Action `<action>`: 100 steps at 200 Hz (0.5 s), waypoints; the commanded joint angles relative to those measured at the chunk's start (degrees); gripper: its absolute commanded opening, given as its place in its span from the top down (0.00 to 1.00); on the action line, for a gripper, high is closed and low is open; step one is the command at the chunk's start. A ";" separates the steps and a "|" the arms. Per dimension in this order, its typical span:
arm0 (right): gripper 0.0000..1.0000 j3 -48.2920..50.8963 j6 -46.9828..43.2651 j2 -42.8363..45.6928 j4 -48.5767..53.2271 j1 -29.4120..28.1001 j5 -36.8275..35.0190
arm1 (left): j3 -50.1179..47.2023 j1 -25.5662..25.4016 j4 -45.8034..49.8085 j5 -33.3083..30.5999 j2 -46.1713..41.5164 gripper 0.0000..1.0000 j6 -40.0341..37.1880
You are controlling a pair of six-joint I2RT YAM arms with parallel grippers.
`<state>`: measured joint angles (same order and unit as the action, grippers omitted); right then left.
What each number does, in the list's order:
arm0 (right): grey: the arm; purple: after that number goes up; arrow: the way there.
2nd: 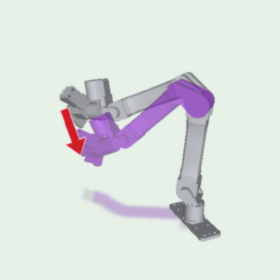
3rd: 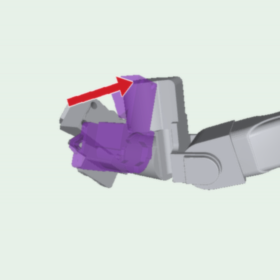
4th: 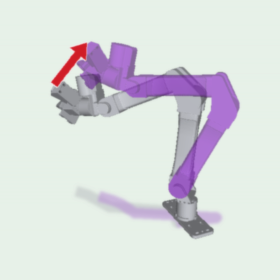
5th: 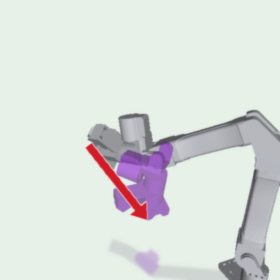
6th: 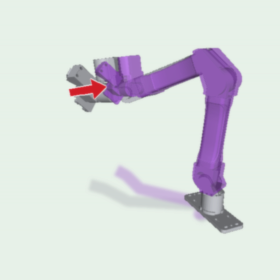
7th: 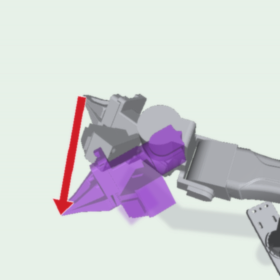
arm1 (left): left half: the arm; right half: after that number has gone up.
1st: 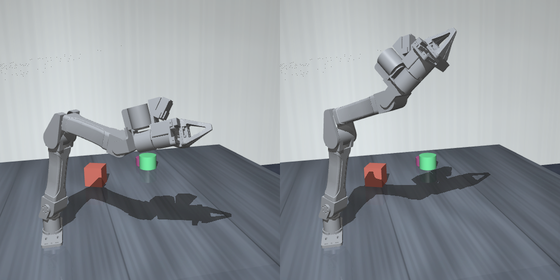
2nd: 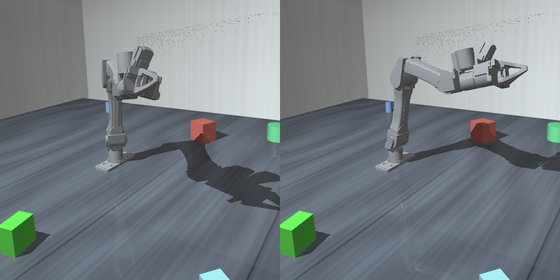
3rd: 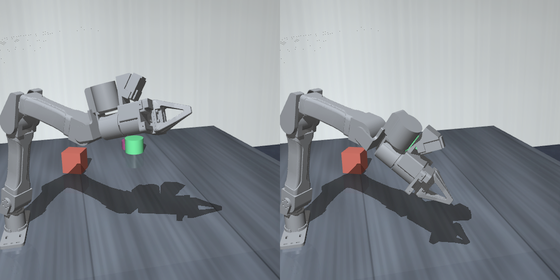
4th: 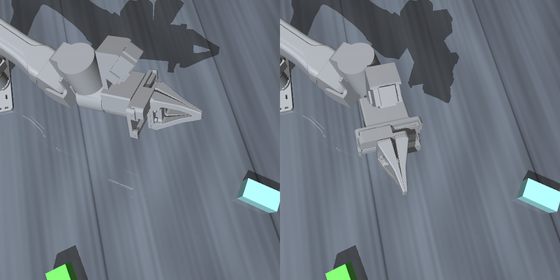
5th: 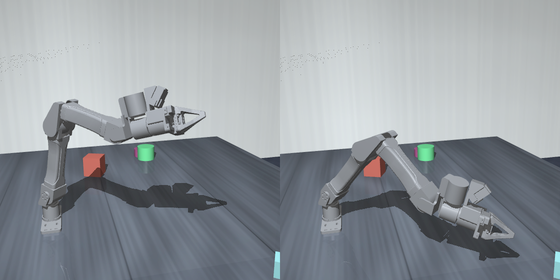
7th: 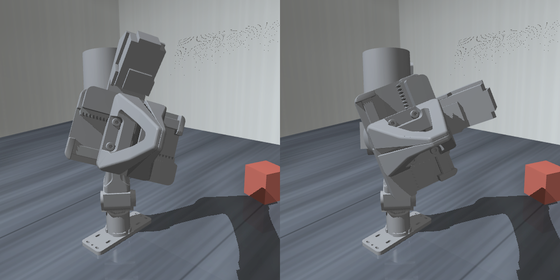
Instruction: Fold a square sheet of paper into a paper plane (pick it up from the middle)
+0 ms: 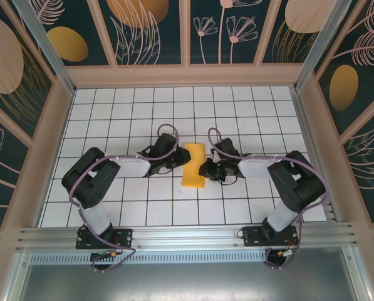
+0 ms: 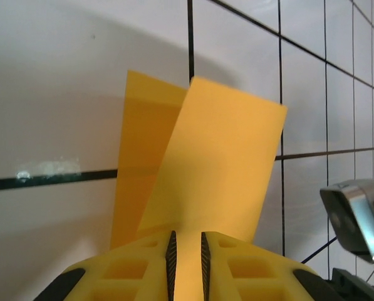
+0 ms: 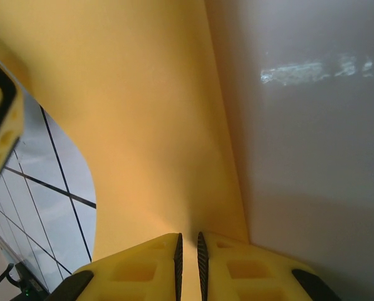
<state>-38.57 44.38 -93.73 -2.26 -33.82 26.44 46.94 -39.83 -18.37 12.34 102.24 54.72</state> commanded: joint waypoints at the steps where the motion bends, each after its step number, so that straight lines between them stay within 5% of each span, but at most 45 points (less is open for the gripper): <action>1: 0.80 1.56 2.31 0.57 -0.20 0.79 -1.75 | -1.80 -1.16 -2.71 1.51 -1.47 0.79 1.55; 100: 0.80 0.64 1.24 2.04 -1.29 1.56 -0.13 | -3.43 -2.32 0.07 -0.63 2.28 0.86 1.32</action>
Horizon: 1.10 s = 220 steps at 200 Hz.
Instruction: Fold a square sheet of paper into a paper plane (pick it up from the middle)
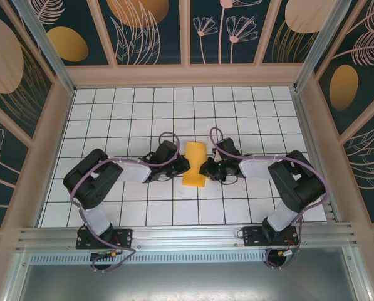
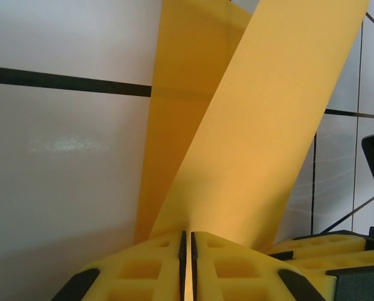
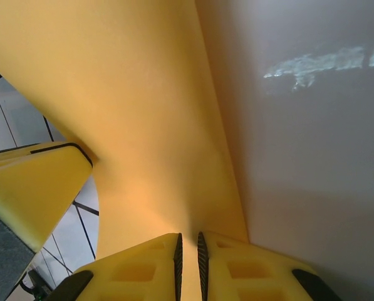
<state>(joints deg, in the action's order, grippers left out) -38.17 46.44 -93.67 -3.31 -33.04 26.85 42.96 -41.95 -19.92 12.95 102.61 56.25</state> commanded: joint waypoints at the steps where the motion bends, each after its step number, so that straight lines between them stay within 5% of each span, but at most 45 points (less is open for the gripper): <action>1: 0.79 0.14 -0.86 2.12 -0.27 0.82 -0.51 | 0.55 -0.22 1.67 -1.30 1.95 0.87 -0.24; 48: 0.78 -6.10 -5.61 4.04 0.28 1.35 0.94 | 0.92 -0.19 4.18 -1.96 3.33 0.88 -1.47; 126: 0.79 -13.07 -9.67 -6.28 -0.10 7.25 2.16 | 1.56 -0.18 4.77 -1.70 4.45 0.89 -1.80; 220: 0.79 -13.49 -11.65 -8.81 1.26 9.92 -1.03 | 1.18 -0.22 5.25 -1.79 4.44 0.89 -2.01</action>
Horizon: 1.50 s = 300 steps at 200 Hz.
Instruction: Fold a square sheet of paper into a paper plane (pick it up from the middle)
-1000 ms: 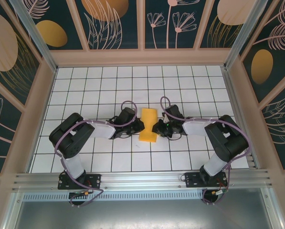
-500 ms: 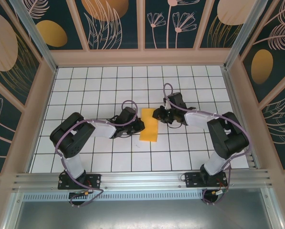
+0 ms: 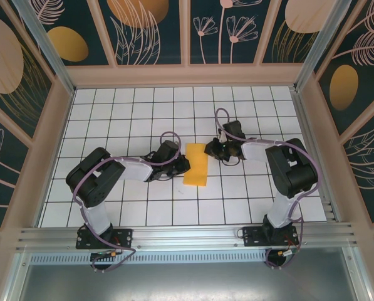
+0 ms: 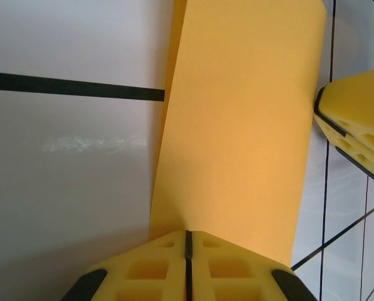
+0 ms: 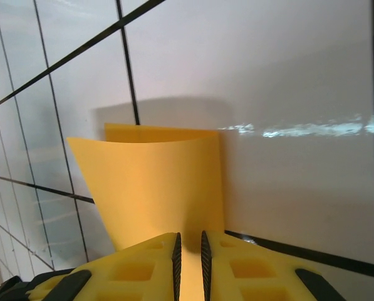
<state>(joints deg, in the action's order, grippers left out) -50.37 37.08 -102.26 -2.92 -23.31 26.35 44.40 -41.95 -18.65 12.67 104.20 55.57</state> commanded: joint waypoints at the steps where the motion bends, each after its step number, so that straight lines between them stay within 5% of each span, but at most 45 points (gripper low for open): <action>1: 0.79 -1.30 -2.33 -0.05 0.84 0.15 -0.34 | -0.27 -0.23 4.02 -1.50 2.85 0.89 -1.30; 19: 0.79 -2.46 -3.32 3.50 0.84 -0.99 2.21 | -0.28 -0.17 3.97 -1.50 2.93 0.89 -1.19; 62: 0.79 -2.73 -3.42 9.62 3.27 -4.27 -4.02 | -0.07 -0.15 3.94 -1.50 3.11 0.89 -1.12; 228: 0.80 -4.86 -4.72 -6.01 2.16 -3.63 -1.12 | -1.04 -0.30 4.29 -1.63 2.46 0.89 -1.25; 300: 0.81 -1.97 -4.74 -5.74 0.59 -3.68 -0.08 | 2.85 -0.18 1.59 -3.23 -7.63 0.81 -0.89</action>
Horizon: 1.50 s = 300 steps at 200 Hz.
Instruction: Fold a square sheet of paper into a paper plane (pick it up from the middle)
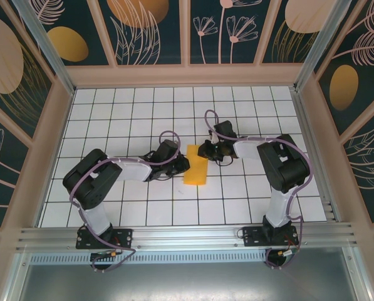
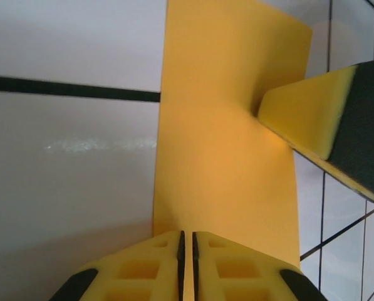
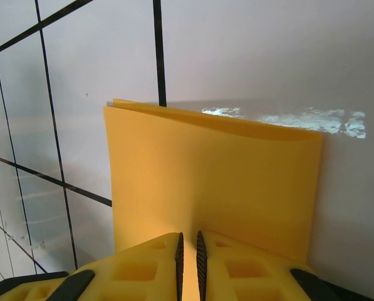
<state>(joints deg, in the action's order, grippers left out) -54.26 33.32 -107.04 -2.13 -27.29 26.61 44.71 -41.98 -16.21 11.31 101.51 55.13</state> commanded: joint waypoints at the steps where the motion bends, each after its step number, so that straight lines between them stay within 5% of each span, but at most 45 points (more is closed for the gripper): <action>1: 0.81 1.94 -0.98 -0.92 -0.17 0.30 -0.34 | 2.56 -0.14 -1.03 -1.89 -5.02 0.81 -0.41; 87: 0.81 1.87 -1.68 -0.84 -2.14 0.26 2.04 | 9.68 -0.22 1.20 -1.17 4.81 0.82 -1.93; 224: 0.83 5.97 -3.19 0.72 -10.31 5.67 7.00 | 4.25 -0.22 4.75 -0.67 9.90 0.92 -3.10; 300: 0.85 2.01 -1.41 -1.54 -9.08 8.82 1.19 | 3.81 -0.21 4.84 -0.17 10.69 0.92 -3.59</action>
<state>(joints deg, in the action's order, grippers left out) -49.58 31.88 -107.07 -11.79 -19.27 32.80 50.87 -41.95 -18.28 10.74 109.25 52.90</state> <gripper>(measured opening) 0.149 0.079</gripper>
